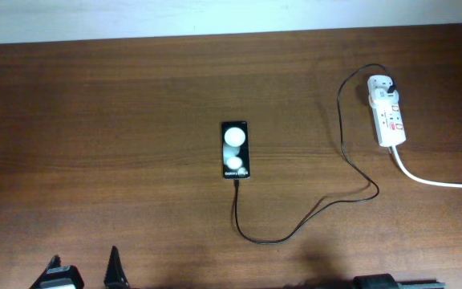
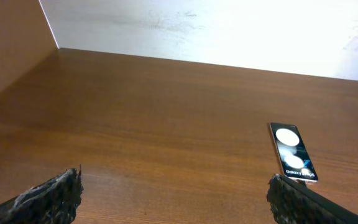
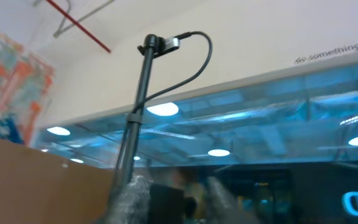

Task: Plug charger to phone and switch on socket
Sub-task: 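Lift the right gripper off the power strip and retract it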

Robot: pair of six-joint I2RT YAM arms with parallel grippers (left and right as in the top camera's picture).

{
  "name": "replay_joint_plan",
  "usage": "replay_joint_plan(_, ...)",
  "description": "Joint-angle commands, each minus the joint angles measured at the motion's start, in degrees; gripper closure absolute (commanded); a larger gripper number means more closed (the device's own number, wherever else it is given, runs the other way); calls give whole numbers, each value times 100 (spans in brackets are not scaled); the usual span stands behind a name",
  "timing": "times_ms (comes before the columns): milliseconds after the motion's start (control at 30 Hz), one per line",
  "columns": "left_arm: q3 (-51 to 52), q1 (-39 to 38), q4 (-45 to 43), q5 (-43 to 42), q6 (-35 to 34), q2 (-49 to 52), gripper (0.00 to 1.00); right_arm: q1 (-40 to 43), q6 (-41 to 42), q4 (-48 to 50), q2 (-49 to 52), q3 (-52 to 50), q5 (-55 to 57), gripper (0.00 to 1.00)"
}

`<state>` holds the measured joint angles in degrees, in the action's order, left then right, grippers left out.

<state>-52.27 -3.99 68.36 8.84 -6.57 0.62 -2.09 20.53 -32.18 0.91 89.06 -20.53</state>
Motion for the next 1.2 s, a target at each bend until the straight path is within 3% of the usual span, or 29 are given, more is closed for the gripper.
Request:
replay_joint_plan(0,11,9,7,42,66,-22,1,-33,-63,393,-57,-256,723,7)
replay_joint_plan(33,11,9,7,44,66,-22,1,4,-63,669,-57,-404,960,1)
replay_joint_plan(133,11,9,7,42,66,-22,1,144,-59,1445,-57,-997,1617,1)
replay_joint_plan(467,11,9,7,42,66,-22,1,140,-59,3611,-57,-4212,1679,1)
replay_joint_plan(900,11,9,7,44,66,-22,1,142,-61,3609,-55,-7106,1934,1)
replay_joint_plan(1167,11,9,7,42,66,-22,1,142,-85,3989,-55,-8203,1932,1)
